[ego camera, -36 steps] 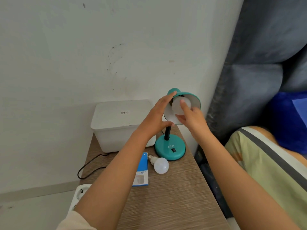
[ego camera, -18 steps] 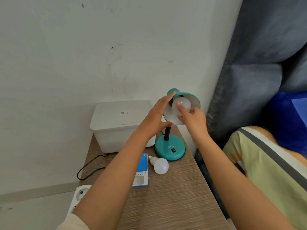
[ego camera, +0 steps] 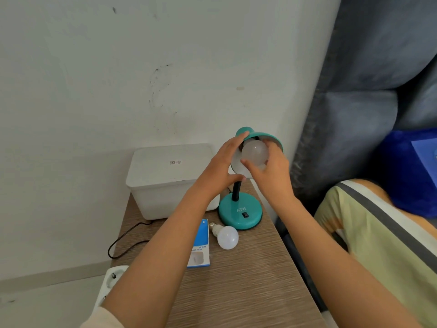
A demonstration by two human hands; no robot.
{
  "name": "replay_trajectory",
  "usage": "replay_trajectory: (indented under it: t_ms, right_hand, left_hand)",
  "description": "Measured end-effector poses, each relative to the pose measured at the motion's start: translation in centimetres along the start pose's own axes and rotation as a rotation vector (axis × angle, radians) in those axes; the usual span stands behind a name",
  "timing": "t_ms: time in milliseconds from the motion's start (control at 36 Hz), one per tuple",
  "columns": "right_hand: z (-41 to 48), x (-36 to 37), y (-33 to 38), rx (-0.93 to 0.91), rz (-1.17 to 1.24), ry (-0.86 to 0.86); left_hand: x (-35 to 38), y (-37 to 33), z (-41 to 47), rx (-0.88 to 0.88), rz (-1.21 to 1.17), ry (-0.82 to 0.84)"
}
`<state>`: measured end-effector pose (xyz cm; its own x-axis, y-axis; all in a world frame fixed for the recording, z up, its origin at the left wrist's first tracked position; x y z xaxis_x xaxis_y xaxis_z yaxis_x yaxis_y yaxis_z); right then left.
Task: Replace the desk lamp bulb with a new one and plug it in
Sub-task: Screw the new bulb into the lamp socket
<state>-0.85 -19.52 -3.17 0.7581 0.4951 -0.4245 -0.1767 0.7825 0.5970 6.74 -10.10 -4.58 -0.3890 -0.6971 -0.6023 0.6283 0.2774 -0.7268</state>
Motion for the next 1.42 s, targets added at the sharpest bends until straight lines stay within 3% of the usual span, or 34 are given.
replay_trajectory:
  t_ms: [194, 417, 583, 722, 1028, 1417]
  right_hand:
    - [-0.2, -0.2, -0.8, 0.154, 0.121, -0.128]
    - [0.3, 0.3, 1.1, -0.127, -0.152, 0.039]
    - [0.1, -0.1, 0.4, 0.02, 0.026, -0.086]
    - [0.0, -0.5, 0.2, 0.036, 0.038, -0.114]
    - [0.9, -1.0, 1.5, 0.018, -0.077, 0.084]
    - [-2.2, -2.1, 5.2, -0.028, -0.195, 0.39]
  left_hand:
    - [0.1, 0.0, 0.2, 0.0, 0.003, -0.003]
    - [0.0, 0.3, 0.2, -0.003, -0.002, -0.007]
    - [0.1, 0.1, 0.3, 0.002, 0.002, -0.001]
    - [0.0, 0.2, 0.2, -0.012, 0.028, 0.008]
    - [-0.3, -1.2, -0.2, -0.038, 0.079, 0.064]
    - [-2.6, -2.4, -3.3, -0.189, 0.338, 0.13]
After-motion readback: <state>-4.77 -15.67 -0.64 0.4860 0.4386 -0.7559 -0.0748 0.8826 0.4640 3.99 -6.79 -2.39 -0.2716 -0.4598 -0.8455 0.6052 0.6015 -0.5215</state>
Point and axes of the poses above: each hand's wrist, its own z-axis towards the middle knuckle, its own x-axis out of the palm, y = z × x, the point moved 9 cm from there along z, towards the middle knuckle, and after that the axes turned 14 degrees about -x, right-handed, at the moved point
